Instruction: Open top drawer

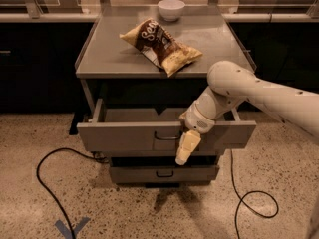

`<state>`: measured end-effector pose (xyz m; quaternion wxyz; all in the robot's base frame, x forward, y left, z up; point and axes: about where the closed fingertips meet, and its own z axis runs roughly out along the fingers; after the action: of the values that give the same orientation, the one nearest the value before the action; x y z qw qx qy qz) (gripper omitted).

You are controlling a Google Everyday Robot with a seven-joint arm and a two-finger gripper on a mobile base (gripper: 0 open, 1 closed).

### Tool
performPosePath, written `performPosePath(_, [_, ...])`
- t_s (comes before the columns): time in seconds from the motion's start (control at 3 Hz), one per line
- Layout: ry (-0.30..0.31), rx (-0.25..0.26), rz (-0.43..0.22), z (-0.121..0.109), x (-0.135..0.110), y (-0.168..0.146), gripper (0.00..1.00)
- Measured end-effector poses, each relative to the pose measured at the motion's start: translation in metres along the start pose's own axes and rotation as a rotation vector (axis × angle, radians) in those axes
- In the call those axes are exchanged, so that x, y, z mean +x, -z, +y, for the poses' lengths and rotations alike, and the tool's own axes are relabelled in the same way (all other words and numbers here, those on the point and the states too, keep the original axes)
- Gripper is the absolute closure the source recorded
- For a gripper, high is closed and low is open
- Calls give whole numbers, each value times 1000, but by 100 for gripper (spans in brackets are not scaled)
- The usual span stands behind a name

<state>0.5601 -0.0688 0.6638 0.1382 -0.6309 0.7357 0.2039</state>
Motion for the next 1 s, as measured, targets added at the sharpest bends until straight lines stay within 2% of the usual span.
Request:
performPosePath(0.33, [-22, 7, -1, 31, 4, 13, 0])
performPosePath(0.67, [-94, 21, 0, 92, 12, 39, 0])
performPosePath(1.0, [-85, 28, 2, 87, 10, 37, 0])
